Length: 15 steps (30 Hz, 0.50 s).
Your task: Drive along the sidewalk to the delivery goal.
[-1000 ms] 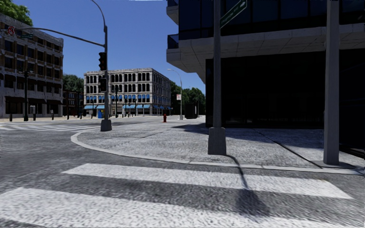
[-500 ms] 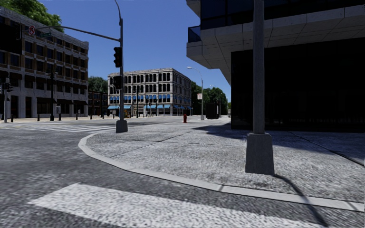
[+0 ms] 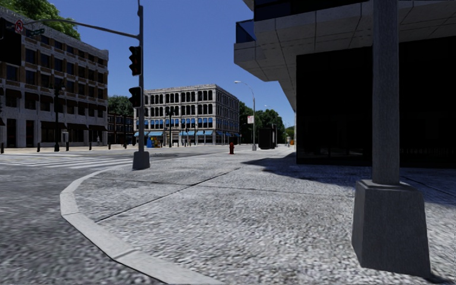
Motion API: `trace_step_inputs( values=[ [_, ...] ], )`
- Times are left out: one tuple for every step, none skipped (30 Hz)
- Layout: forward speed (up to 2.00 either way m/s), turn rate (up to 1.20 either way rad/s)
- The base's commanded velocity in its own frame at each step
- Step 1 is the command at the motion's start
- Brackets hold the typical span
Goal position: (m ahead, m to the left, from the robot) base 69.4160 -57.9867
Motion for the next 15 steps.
trace_step_inputs(
  values=[
    [2.00, 0.00],
    [2.00, 0.00],
    [2.00, 0.00],
    [2.00, 0.00],
    [2.00, 0.00],
    [2.00, 0.00],
    [2.00, 0.00],
    [2.00, 0.00],
    [2.00, 0.00],
    [2.00, 0.00],
    [2.00, 0.00],
    [2.00, 0.00],
    [2.00, 0.00],
    [2.00, 0.00],
    [2.00, 0.00]
  ],
)
